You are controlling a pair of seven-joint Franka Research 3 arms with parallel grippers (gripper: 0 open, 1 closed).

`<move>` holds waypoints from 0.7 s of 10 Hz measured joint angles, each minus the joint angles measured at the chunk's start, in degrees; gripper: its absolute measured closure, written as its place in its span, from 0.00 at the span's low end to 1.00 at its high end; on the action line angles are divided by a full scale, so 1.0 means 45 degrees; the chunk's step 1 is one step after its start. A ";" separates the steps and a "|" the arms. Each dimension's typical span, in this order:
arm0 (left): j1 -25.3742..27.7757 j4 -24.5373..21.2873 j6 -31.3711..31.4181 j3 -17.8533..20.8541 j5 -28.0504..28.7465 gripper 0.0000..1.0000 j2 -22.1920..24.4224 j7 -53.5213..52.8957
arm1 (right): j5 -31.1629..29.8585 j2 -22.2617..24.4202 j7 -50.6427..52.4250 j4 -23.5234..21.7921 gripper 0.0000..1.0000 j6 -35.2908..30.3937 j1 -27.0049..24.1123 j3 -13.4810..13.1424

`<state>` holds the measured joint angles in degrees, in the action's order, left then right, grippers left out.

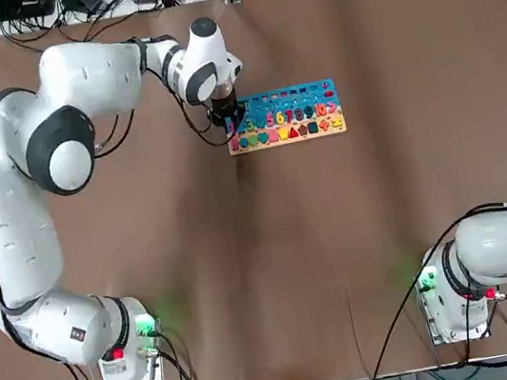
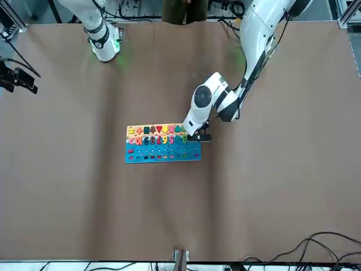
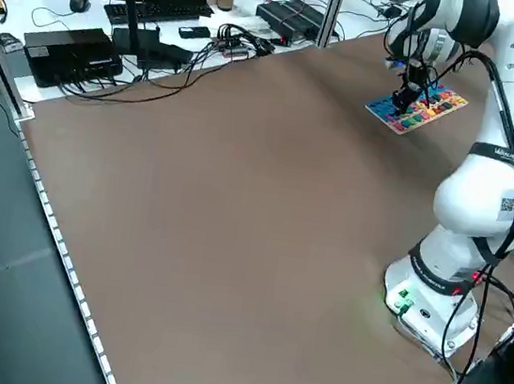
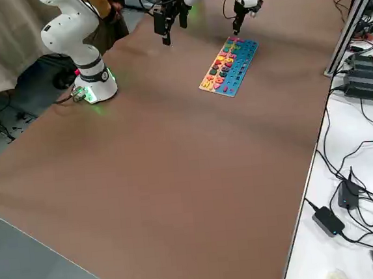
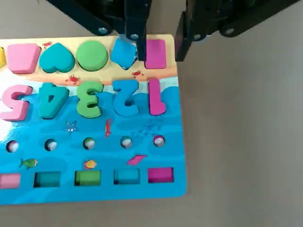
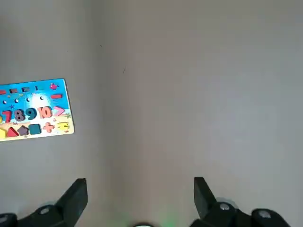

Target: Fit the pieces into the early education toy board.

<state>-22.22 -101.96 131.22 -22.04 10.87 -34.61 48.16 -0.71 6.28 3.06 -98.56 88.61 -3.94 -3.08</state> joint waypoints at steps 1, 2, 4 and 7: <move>0.0093 0.0006 -0.0082 0.0003 0.0000 0.69 0.0212 -0.0048 | 0.0000 0.0000 0.0000 0.0000 0.01 0.0000 0.0000 0.0000; 0.0250 0.0010 -0.0137 0.0001 0.0000 0.69 0.0406 -0.0218 | 0.0000 0.0000 0.0000 0.0001 0.01 0.0001 0.0000 0.0000; 0.0496 0.0030 -0.0538 0.0003 0.0000 0.67 0.0781 -0.0560 | 0.0000 0.0000 0.0000 0.0002 0.01 0.0001 0.0000 0.0000; 0.1260 0.0142 -0.1701 -0.0001 0.0000 0.44 0.1897 -0.1296 | 0.0000 0.0000 0.0000 0.0018 0.01 0.0001 -0.0001 0.0000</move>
<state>-16.55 -101.32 123.56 -22.05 10.87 -26.07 42.33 -0.71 6.28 3.06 -98.48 88.61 -3.95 -3.08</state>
